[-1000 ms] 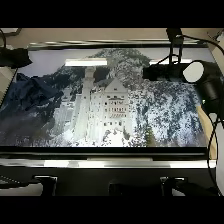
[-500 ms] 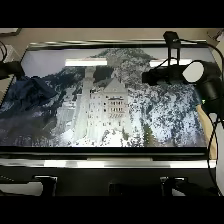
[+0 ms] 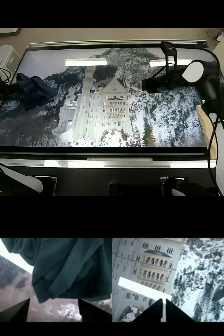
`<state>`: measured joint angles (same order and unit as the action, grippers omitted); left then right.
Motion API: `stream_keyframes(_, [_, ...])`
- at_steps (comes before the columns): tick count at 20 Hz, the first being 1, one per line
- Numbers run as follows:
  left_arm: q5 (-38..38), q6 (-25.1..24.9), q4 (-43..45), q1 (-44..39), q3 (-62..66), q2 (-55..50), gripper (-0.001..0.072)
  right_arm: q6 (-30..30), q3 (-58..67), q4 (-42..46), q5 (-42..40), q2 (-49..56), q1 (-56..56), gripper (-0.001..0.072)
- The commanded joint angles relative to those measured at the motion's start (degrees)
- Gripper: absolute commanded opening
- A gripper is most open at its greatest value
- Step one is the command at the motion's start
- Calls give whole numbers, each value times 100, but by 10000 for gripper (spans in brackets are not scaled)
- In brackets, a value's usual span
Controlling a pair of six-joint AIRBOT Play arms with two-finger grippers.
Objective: Fold the clothes and pants, and hang the long-sleeved shirts on hangers.
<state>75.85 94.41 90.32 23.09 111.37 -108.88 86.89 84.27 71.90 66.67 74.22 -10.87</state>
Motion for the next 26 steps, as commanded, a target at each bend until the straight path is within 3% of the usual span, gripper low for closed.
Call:
stream_keyframes(1, [-662,-149,-37,37,-2,-448,720,144,0,-33,26,2,-4,86])
stream_keyframes(6, [-1213,-192,-37,-140,-2,-680,720,144,0,-31,28,2,-4,86])
stream_keyframes(7, [-1231,-188,-42,-155,-2,-743,668,144,0,-31,33,2,-4,86])
stream_keyframes(8, [-1220,-188,-39,-173,-2,-778,496,146,0,-31,35,2,-4,86])
stream_keyframes(9, [-1182,-188,-42,-184,0,-780,182,144,0,-31,31,2,-4,86])
stream_keyframes(10, [-1132,-205,-39,-210,11,-743,14,144,0,-31,28,2,-4,87])
stream_keyframes(15, [-533,15,-46,-599,560,-232,13,142,0,-35,-55,0,-2,86])
stream_keyframes(18, [-114,188,-540,-1145,560,382,12,208,33,-409,-151,-44,-2,56])
stream_keyframes(22, [905,319,-1294,-2459,557,857,13,334,197,-579,291,-481,0,78])
stream_keyframes(26, [1283,979,-1969,-4138,549,896,12,400,197,-476,868,-1453,2,80])
